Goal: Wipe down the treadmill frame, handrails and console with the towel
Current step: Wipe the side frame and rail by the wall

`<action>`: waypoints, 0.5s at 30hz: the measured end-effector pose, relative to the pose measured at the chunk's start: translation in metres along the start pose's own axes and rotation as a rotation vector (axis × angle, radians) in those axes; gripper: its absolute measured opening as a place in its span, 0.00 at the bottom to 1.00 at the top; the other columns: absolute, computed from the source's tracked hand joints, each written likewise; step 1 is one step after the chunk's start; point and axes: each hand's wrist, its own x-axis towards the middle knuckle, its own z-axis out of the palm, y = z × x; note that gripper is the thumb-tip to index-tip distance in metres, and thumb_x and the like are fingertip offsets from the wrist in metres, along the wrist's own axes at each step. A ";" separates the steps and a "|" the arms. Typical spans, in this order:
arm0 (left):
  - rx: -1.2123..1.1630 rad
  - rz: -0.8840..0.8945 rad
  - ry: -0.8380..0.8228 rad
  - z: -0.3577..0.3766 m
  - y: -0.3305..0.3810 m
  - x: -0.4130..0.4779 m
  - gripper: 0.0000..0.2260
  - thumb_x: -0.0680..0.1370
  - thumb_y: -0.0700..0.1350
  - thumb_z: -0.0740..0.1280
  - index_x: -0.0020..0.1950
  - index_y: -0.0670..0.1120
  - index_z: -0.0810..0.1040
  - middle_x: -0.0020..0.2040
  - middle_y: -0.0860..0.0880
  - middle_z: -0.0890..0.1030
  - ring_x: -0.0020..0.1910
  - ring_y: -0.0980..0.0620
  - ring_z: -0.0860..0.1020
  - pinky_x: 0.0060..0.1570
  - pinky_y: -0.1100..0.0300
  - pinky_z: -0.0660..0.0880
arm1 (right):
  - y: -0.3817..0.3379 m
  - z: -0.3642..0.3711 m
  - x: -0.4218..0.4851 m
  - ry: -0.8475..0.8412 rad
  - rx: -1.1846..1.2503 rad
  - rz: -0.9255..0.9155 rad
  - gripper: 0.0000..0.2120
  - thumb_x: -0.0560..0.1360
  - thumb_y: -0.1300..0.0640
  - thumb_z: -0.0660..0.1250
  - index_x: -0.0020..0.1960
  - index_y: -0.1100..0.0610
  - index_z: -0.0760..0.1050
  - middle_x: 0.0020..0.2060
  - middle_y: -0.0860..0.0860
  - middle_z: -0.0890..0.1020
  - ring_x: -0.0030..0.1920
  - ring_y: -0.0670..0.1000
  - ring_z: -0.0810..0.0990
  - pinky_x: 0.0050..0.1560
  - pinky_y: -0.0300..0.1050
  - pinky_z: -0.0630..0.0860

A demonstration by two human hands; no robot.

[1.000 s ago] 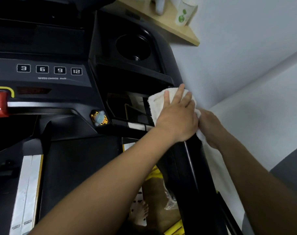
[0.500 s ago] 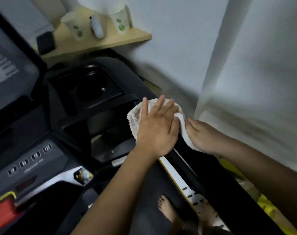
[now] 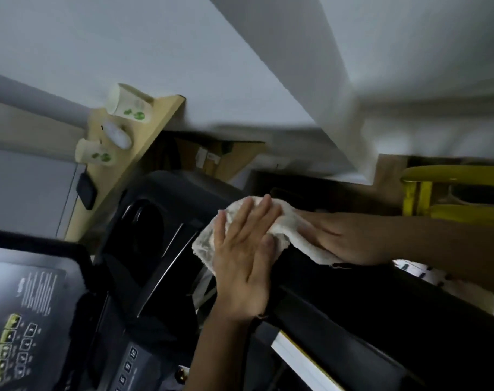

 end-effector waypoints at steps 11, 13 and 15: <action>-0.093 -0.037 0.151 -0.008 -0.025 0.040 0.22 0.72 0.45 0.55 0.57 0.44 0.84 0.60 0.50 0.83 0.68 0.55 0.74 0.75 0.44 0.57 | -0.032 -0.039 0.077 0.082 0.421 -0.076 0.23 0.73 0.47 0.51 0.62 0.49 0.77 0.58 0.46 0.79 0.60 0.46 0.75 0.64 0.44 0.67; -0.187 -0.095 0.250 -0.007 -0.029 0.037 0.20 0.70 0.43 0.56 0.51 0.41 0.85 0.55 0.47 0.85 0.64 0.51 0.78 0.75 0.43 0.58 | -0.047 -0.027 0.083 0.069 0.447 -0.062 0.18 0.75 0.39 0.54 0.51 0.43 0.80 0.50 0.42 0.81 0.54 0.43 0.78 0.61 0.46 0.69; -0.287 -0.151 0.313 -0.008 -0.029 0.038 0.16 0.69 0.37 0.56 0.45 0.41 0.84 0.49 0.49 0.86 0.59 0.48 0.80 0.75 0.44 0.58 | -0.057 -0.016 0.079 0.038 0.359 -0.143 0.21 0.76 0.32 0.51 0.54 0.39 0.78 0.54 0.41 0.81 0.57 0.42 0.77 0.64 0.49 0.68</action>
